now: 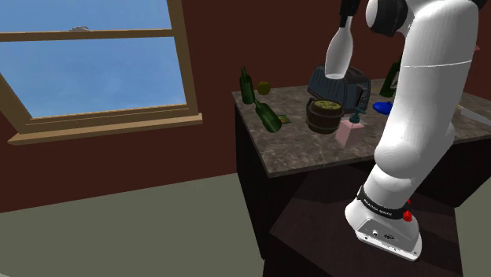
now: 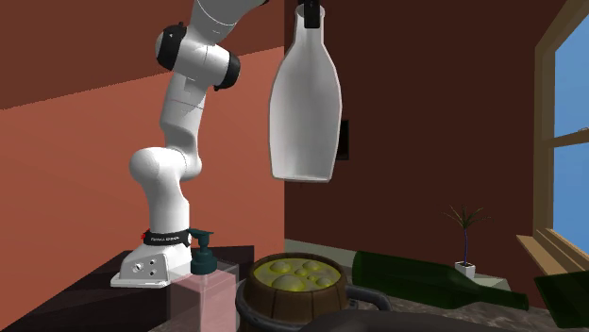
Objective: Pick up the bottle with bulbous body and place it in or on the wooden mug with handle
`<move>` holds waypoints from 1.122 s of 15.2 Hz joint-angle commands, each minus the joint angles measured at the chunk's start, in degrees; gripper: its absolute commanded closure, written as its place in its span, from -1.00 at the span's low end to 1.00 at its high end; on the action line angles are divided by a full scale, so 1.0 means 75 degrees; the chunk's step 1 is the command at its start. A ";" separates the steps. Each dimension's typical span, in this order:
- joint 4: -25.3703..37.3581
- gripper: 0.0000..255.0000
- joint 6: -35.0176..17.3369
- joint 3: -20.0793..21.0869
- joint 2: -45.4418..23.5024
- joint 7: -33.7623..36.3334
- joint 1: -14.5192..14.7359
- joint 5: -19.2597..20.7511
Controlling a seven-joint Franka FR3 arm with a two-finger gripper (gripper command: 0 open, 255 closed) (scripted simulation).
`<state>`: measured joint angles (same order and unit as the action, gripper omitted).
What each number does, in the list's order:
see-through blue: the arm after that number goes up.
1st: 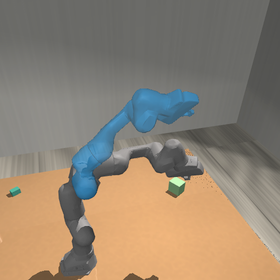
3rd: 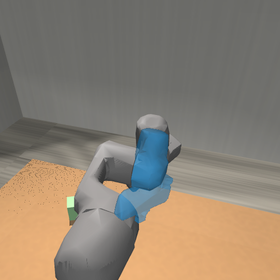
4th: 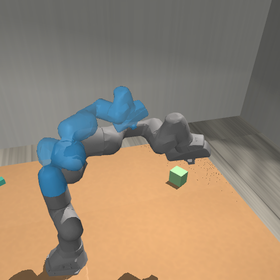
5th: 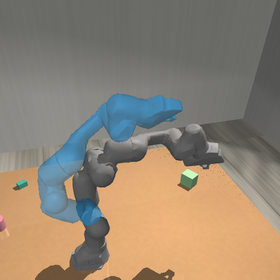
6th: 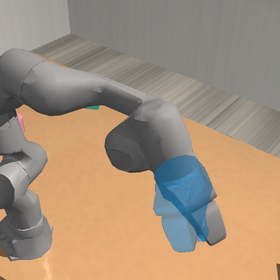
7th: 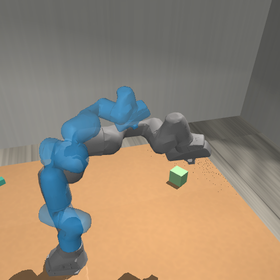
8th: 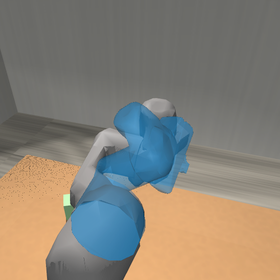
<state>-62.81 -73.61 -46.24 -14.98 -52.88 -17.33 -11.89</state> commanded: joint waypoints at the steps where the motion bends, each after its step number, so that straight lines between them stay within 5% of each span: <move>1: -0.0520 1.00 -0.0347 0.0002 0.0233 0.0069 0.0219 0.0193; 17: -0.3314 1.00 -0.2404 0.0127 0.1263 0.0460 0.0922 0.0982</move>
<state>-86.40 -90.63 -45.41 -5.97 -49.74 -10.71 -4.86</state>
